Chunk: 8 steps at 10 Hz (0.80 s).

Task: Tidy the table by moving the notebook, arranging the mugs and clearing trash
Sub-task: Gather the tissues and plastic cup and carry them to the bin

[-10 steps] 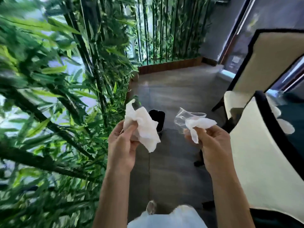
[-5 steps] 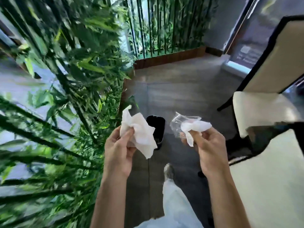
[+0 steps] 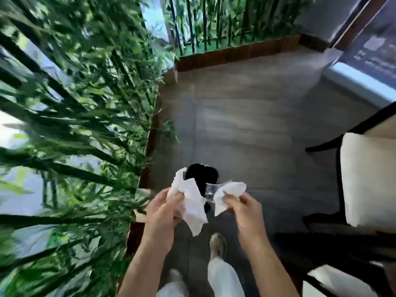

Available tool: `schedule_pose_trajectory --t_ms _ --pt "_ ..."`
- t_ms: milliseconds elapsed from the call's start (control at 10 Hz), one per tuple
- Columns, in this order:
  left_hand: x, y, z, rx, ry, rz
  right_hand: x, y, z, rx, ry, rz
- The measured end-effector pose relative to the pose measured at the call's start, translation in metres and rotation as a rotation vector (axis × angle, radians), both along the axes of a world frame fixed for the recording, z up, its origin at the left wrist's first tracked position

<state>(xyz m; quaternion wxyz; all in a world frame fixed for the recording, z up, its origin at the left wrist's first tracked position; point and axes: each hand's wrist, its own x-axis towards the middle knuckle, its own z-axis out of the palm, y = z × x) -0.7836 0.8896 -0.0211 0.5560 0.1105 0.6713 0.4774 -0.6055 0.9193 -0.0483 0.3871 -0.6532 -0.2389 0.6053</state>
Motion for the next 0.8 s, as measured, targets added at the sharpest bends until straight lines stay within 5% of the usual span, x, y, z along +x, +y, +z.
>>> schedule_pose_trajectory --t_ms 200,500,800 --pt "-0.026 0.051 -0.142 -0.251 0.045 -0.062 -0.025 0.039 -0.154 -0.327 -0.039 -0.056" --pt "-0.048 0.087 -0.371 -0.439 0.331 -0.239 -0.057 0.058 -0.367 -0.375 -0.407 0.129" --pt "-0.054 0.102 -0.463 -0.496 0.42 -0.517 -0.071 0.072 -0.468 -0.38 -0.476 0.388"
